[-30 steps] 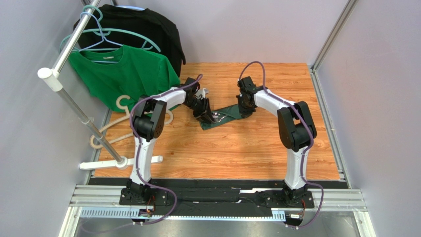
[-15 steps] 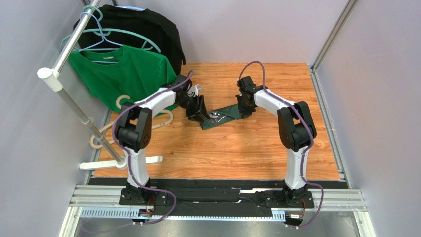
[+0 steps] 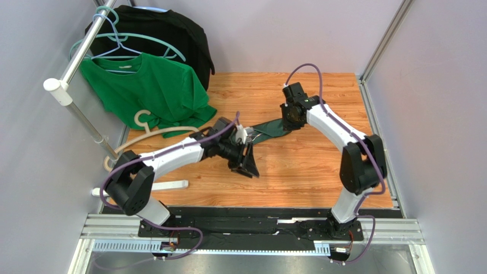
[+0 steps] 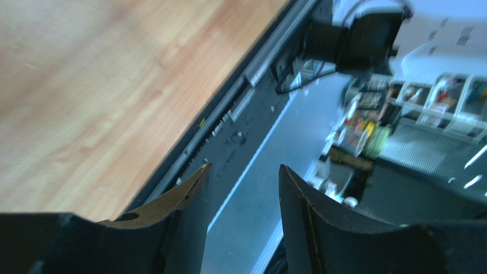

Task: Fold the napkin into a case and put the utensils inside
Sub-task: Reset both arms

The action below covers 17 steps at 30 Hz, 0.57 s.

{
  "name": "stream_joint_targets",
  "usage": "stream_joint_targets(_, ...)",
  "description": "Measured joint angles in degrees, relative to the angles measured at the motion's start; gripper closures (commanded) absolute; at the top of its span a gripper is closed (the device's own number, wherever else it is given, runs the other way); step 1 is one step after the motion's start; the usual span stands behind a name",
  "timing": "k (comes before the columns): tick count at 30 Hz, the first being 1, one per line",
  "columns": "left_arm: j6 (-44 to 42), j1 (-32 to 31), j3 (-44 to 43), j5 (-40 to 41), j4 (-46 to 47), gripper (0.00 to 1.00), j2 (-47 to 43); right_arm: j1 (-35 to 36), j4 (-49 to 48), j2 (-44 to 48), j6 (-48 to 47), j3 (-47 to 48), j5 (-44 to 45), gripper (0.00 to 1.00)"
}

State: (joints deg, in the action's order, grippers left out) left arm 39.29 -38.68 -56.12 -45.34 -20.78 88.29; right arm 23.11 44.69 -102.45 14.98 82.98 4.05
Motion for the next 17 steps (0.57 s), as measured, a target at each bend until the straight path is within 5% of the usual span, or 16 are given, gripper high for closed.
stream_joint_targets(5,-1.18,-16.06,2.73,16.11,1.86,0.45,-11.47,0.09,-0.46,12.87,1.6,-10.86,-1.27,0.6)
stream_joint_targets(10,-5.53,-21.9,4.02,35.52,6.34,0.31,-32.11,1.33,-0.76,30.05,4.46,-21.77,-4.04,0.26)
stream_joint_targets(11,-6.71,-21.7,4.9,39.28,8.02,0.17,-36.52,1.66,-0.72,33.66,5.18,-23.06,-4.76,0.23)
stream_joint_targets(12,-7.87,-21.44,5.9,42.8,9.55,0.15,-40.76,1.9,-0.59,36.85,5.75,-23.74,-5.68,0.0)
stream_joint_targets(17,-12.2,-21.18,9.38,53.22,13.9,0.09,-55.17,2.54,-1.7,57.2,8.39,-26.62,-8.61,0.0)
